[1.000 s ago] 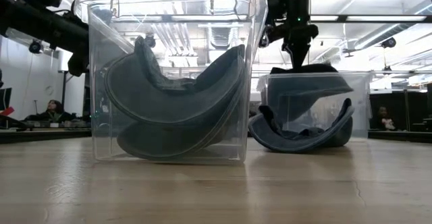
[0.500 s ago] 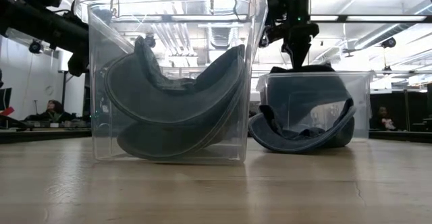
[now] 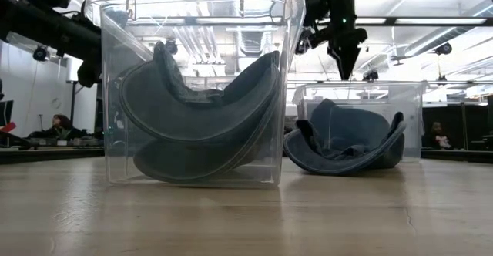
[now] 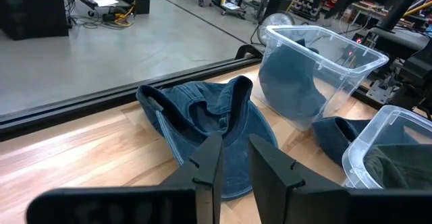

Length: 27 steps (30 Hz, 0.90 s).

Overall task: Pick & Place hat
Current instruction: Put the bottom blue cap into the top transparent bin

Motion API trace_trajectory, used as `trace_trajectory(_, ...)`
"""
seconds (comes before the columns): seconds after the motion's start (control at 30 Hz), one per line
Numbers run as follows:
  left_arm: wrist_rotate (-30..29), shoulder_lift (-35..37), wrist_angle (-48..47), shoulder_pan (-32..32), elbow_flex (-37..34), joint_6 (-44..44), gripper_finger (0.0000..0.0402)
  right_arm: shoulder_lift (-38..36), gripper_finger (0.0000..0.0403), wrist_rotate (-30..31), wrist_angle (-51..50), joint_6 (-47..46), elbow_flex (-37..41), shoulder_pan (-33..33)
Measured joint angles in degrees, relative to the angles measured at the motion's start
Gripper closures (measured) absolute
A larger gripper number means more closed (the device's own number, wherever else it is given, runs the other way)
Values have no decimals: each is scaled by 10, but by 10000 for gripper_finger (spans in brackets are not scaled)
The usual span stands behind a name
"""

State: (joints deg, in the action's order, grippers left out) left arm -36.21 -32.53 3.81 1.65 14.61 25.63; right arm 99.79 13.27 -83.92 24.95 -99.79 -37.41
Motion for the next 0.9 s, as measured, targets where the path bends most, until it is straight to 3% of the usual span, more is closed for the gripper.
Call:
trace_trajectory(0.33, 0, 0, -1, 0, 0, -21, 339, -39, 226, -96, -41, -176, -66, 30)
trace_trajectory(0.63, 13, 4, -3, 0, 0, -52, 339, -127, 239, -105, -59, -466, -58, 171)
trace_trajectory(0.73, 61, 9, -3, 0, 0, -64, 339, -149, 238, -105, -59, -602, -49, 240)
trace_trajectory(0.9, 190, 24, -4, 0, 0, -91, 339, -162, 243, -97, -59, -792, -20, 356)
